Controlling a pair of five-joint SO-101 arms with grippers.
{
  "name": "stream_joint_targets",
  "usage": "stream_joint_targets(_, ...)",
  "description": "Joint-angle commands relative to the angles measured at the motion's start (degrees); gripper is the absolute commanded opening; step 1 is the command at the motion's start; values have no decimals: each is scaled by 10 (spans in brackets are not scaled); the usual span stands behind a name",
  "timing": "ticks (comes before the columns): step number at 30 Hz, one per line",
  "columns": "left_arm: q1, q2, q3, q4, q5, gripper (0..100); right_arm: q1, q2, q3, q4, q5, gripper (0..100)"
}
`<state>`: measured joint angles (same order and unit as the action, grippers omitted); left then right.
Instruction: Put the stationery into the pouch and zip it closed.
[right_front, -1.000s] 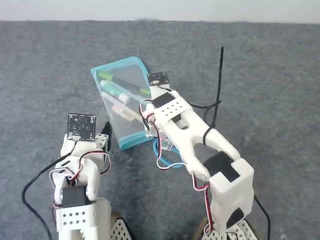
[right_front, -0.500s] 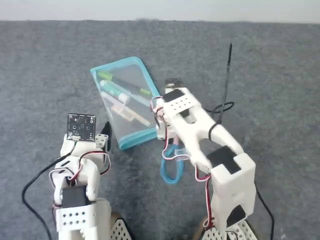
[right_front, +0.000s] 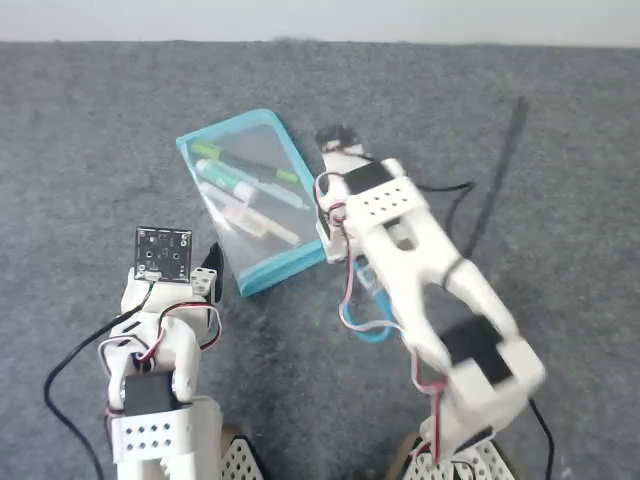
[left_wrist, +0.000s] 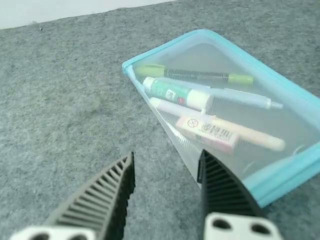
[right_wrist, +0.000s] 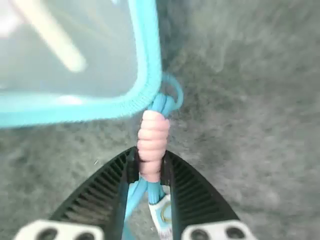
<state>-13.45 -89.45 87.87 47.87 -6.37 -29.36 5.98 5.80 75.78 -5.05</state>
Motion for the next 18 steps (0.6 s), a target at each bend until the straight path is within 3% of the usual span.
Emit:
stream_joint_targets(1, -1, -4, 0, -19, -6, 197, 5, -151, 18, 0, 34, 6)
stream_joint_targets(5, 19, -4, -15, 6, -9, 200, 5, -250, 33, 5, 39, 6)
stream_joint_targets(10, 59, -4, -75, 102, -9, 259, 5, -331, 20, 24, 66, 6)
stream_joint_targets(18, 79, 0, -86, 123, -28, 283, 7, -304, -97, 111, 34, 6)
